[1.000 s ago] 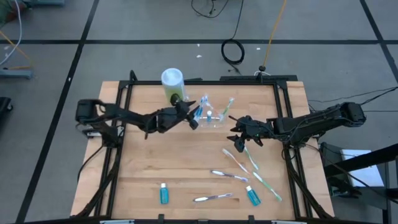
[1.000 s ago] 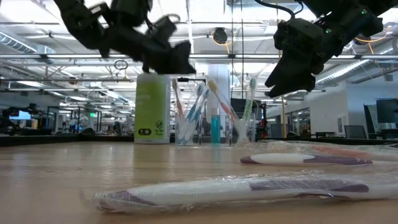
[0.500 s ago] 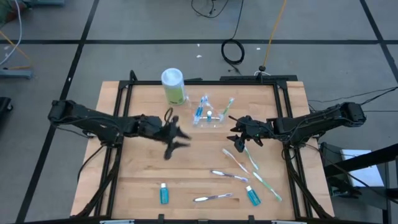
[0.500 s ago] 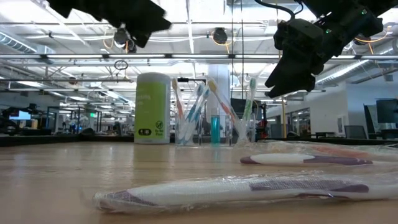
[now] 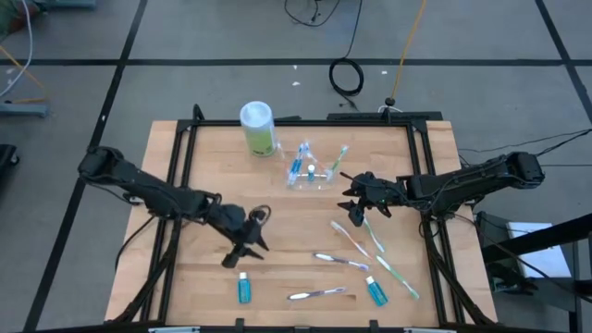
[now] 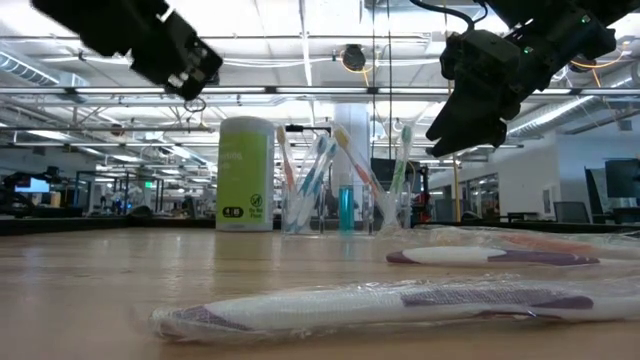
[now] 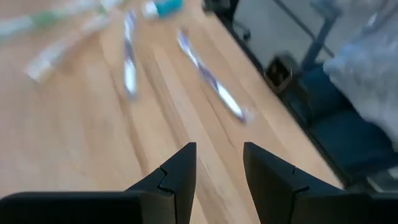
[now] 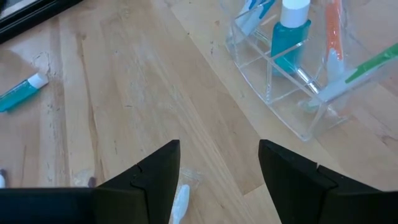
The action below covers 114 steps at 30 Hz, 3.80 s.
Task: Pick & Place toothbrushing station
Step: Put the left blue mouthwash into the transparent organizer
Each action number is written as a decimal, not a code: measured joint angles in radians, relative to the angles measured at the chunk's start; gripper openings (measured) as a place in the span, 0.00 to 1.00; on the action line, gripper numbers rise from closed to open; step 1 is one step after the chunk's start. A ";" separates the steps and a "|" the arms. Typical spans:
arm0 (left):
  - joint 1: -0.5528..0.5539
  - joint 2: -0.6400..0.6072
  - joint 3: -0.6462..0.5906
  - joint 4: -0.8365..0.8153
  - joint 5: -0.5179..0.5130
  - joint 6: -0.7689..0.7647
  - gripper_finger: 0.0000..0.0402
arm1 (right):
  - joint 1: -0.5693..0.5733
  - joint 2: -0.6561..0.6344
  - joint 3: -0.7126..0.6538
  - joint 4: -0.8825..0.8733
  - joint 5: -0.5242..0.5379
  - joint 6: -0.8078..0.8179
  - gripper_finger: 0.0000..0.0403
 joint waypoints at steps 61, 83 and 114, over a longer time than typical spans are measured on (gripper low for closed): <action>-0.044 0.209 0.259 -0.164 -0.764 1.350 0.24 | -0.010 0.014 0.000 0.106 0.088 -0.047 0.52; 0.168 0.216 0.282 -0.101 -0.718 1.479 0.24 | -0.002 0.404 0.000 0.900 -0.075 -0.258 0.52; 0.244 0.216 0.282 0.018 -0.628 1.190 0.29 | -0.020 0.403 0.000 0.896 -0.021 -0.426 0.31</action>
